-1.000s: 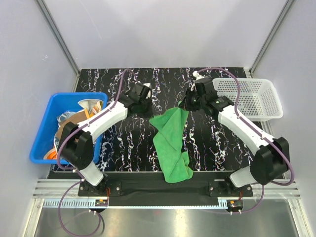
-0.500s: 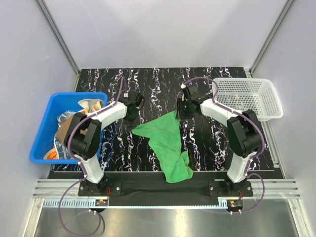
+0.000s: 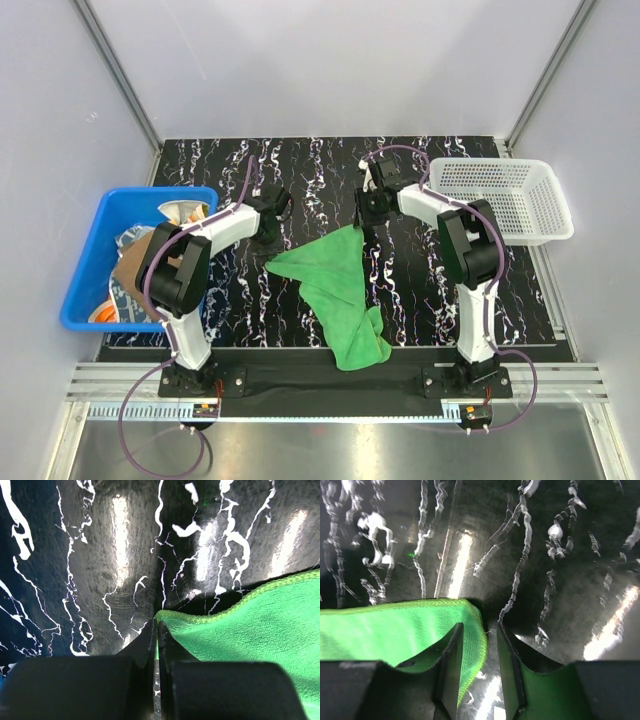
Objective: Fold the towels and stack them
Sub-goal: Flatten out the crumpled towel
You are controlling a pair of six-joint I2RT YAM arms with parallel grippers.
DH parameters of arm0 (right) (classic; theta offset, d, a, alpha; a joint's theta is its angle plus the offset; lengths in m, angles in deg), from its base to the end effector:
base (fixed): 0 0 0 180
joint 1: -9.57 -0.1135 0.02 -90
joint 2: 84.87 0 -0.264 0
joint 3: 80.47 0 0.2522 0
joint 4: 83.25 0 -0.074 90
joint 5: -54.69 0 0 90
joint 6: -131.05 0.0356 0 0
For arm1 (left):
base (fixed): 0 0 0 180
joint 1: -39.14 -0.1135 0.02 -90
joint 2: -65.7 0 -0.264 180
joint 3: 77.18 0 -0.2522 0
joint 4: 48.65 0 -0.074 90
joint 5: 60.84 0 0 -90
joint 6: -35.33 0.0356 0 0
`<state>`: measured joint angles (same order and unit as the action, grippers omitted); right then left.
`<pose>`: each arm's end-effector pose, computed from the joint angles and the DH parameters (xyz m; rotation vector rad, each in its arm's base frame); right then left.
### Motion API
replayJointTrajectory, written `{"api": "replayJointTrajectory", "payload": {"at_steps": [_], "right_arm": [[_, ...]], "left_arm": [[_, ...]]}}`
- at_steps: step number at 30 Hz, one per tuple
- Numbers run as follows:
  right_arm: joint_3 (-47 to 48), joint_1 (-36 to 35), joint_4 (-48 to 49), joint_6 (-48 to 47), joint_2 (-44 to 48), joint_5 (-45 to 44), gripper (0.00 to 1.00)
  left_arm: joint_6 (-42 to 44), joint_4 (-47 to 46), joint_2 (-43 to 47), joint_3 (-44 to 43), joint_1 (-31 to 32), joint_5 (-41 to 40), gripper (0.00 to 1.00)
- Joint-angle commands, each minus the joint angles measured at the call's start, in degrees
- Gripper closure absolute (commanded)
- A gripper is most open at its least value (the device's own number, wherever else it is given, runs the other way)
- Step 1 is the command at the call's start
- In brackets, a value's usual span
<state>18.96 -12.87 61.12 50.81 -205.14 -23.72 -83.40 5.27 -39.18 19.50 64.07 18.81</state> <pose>0.4122 0.1780 0.1610 -0.3654 2.5705 0.4698 0.3198 -0.1416 0.1704 -0.1266 2.8314 0.0661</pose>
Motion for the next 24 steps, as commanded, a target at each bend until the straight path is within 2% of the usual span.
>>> {"api": "replayJointTrajectory", "payload": {"at_steps": [1,5,11,14,17,18,21,24], "right_arm": [[3.2,-0.2,0.7,-4.7,-2.0,3.6,0.60],[3.1,-0.2,0.7,-4.7,-3.2,6.4,0.61],[1.3,-0.2,0.8,-5.3,-2.4,4.1,0.66],[0.9,-0.2,0.6,-5.6,-2.3,2.8,0.73],[1.0,-0.1,1.3,-6.1,-2.0,2.7,0.90],[2.1,-0.2,1.2,-6.1,-1.6,2.5,1.00],[7.2,-0.2,-2.0,-6.0,1.2,-1.9,1.00],[13.7,-0.2,-5.7,-6.8,7.2,-7.6,1.00]], "left_arm": [[1.1,-1.5,0.5,-2.2,-0.3,-0.7,1.00],[1.1,-2.0,0.8,-2.0,-0.2,-0.2,1.00],[1.2,-2.2,0.8,-2.2,-0.2,0.2,1.00],[1.2,-2.6,0.7,-2.2,-0.2,0.6,1.00],[1.5,-3.3,0.9,-2.7,-0.2,1.6,1.00],[1.7,-3.5,1.0,-3.1,-0.2,2.3,1.00],[4.5,-1.9,1.6,-9.1,-0.2,3.7,1.00],[8.1,-0.1,4.4,-19.2,-0.3,3.1,1.00]]}}
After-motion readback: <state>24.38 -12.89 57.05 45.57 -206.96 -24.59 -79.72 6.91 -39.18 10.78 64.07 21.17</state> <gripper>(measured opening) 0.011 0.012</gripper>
